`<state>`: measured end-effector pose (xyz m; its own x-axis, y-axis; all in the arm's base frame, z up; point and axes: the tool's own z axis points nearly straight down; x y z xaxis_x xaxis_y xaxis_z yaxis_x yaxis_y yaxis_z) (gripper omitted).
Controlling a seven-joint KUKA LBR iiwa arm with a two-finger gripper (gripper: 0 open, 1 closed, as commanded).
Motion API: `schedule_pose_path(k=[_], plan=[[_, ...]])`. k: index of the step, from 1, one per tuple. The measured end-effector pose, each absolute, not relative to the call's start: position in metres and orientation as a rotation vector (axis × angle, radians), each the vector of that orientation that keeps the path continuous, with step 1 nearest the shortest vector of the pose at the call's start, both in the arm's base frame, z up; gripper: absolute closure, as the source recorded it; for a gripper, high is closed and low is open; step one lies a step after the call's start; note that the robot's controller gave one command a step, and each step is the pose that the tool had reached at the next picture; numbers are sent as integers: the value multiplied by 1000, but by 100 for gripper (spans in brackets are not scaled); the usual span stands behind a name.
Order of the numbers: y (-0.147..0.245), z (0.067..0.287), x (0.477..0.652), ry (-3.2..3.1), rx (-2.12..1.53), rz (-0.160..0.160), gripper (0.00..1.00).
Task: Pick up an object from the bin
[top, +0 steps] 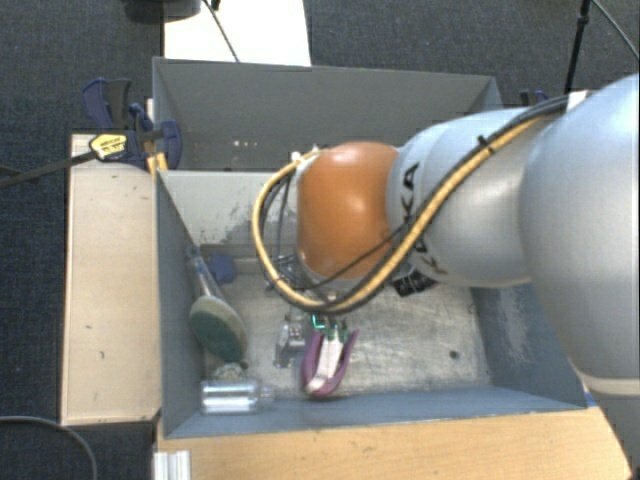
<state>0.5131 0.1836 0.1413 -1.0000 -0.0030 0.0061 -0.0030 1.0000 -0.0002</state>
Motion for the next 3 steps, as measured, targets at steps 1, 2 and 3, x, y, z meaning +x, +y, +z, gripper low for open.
schedule_pose_path(k=[1, 2, 3], plan=[[130, 72, 487, -3120, 438, -4, 0], [79, 73, 500, -3075, 716, -5, 0], [80, 75, 502, -3081, 707, -5, 100]])
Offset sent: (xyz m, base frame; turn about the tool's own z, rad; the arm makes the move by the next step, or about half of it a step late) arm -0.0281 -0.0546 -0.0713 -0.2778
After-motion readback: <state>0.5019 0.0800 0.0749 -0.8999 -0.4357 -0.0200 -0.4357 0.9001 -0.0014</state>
